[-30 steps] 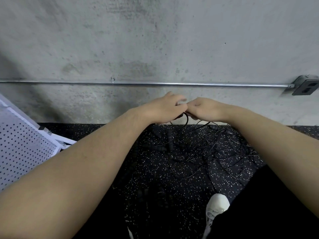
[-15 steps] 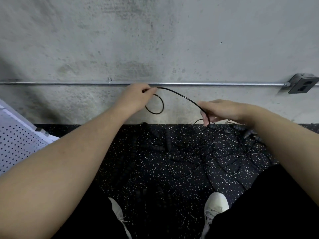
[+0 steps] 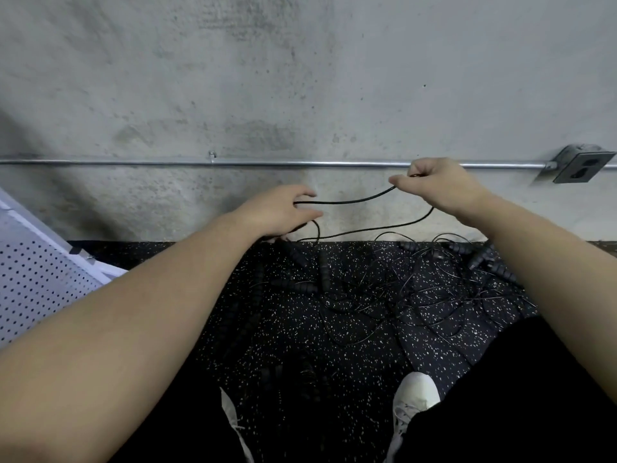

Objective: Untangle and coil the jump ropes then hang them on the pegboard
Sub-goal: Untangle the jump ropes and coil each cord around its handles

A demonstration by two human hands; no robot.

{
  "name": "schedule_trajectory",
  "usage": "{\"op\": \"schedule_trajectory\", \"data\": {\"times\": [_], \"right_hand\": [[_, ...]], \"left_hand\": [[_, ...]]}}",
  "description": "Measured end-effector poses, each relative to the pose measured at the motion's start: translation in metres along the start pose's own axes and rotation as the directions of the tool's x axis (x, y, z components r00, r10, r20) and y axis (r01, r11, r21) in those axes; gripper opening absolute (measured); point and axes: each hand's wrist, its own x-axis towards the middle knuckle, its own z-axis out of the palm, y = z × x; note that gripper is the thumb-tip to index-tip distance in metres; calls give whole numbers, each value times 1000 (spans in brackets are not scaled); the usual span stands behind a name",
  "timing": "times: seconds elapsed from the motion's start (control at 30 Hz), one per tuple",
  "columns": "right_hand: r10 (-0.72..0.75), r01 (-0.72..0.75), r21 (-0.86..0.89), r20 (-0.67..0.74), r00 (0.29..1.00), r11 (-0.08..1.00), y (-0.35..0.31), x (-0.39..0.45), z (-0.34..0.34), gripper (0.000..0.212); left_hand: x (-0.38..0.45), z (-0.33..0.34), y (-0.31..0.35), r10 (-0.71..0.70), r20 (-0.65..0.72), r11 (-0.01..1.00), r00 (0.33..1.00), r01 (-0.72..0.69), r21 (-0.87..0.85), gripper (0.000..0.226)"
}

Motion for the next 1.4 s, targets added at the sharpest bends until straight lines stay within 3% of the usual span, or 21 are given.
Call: {"op": "schedule_trajectory", "data": {"times": [0.13, 0.23, 0.33, 0.47, 0.63, 0.77, 0.87, 1.0, 1.1, 1.2, 1.3, 1.4], "right_hand": [[-81, 83, -22, 76, 994, 996, -15, -1, 22, 46], [-143, 150, -66, 104, 984, 986, -21, -1, 35, 44], [-144, 156, -76, 146, 979, 985, -19, -3, 35, 43], [-13, -10, 65, 350, 937, 998, -4, -5, 24, 52], [27, -33, 10, 341, 940, 999, 20, -4, 12, 41], [-75, 29, 200, 225, 971, 979, 22, 4, 7, 34], [-117, 63, 223, 236, 965, 973, 17, 7, 9, 32], [-116, 93, 88, 310, 944, 992, 12, 7, 19, 33], [-97, 106, -7, 352, 931, 994, 2, 5, 27, 31], [-90, 118, -51, 379, 921, 992, -4, 3, 31, 27], [-102, 97, 32, 422, 901, 995, -3, -1, 32, 21], [-85, 75, 39, 425, 901, 996, 0, -6, 27, 47]], "left_hand": [[-7, 13, 34, 212, 72, 977, 975, -212, 5, 42], [-6, 24, 53, 278, 32, 960, 960, -279, 39, 26], [-1, 22, 52, 269, -43, 960, 962, -265, 90, 26], [4, 14, 36, 246, -120, 956, 962, -220, 197, 31], [8, 1, 17, 147, -252, 989, 956, -140, 49, 24], [11, -2, 9, 83, -155, 990, 984, -63, 126, 28], [13, 4, 8, 16, -59, 998, 998, -13, 64, 25], [9, 11, 22, 218, -18, 969, 976, -215, 120, 35], [4, 18, 41, 327, -32, 936, 944, -319, 147, 29], [3, 23, 47, 340, -28, 928, 940, -330, 170, 28], [5, 20, 43, 308, -83, 942, 948, -292, 165, 29], [8, 14, 35, 259, -176, 964, 950, -242, 112, 29]]}}
